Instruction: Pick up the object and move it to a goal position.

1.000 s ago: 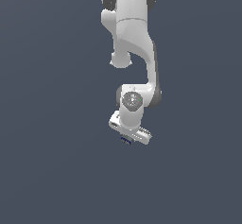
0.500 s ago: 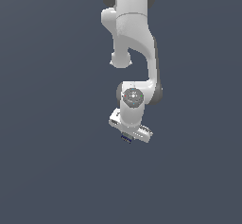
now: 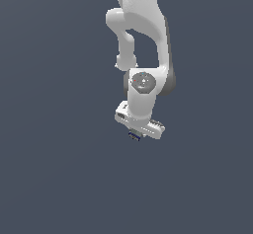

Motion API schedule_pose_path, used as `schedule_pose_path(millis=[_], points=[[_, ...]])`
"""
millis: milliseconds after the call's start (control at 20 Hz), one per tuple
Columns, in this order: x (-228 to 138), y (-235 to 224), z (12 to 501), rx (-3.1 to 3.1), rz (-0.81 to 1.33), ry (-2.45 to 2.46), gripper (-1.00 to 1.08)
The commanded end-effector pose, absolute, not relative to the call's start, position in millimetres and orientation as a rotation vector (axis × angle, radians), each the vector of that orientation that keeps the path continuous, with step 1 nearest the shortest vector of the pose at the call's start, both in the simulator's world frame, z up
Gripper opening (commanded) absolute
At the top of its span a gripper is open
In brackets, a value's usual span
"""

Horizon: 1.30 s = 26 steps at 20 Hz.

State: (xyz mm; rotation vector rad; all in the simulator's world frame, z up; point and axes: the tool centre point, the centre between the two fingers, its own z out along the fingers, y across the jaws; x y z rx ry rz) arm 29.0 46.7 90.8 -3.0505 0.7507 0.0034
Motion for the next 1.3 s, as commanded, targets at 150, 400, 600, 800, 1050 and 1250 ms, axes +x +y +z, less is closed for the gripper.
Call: schedule_pose_path(millis=[150,400,600,800,1050,1250], points=[[17,53,150,-3.049,0.001,0.751,-1.00],[5,60,211,-3.049,0.001,0.751,-1.00],[-4,66,260,-3.050,0.001,0.752,-1.00],[-13,72,308,-3.050,0.000,0.752,-1.00],[-23,78,365,-3.051,0.000,0.753,-1.00],[-29,83,404,-3.051,0.000,0.753,-1.00]])
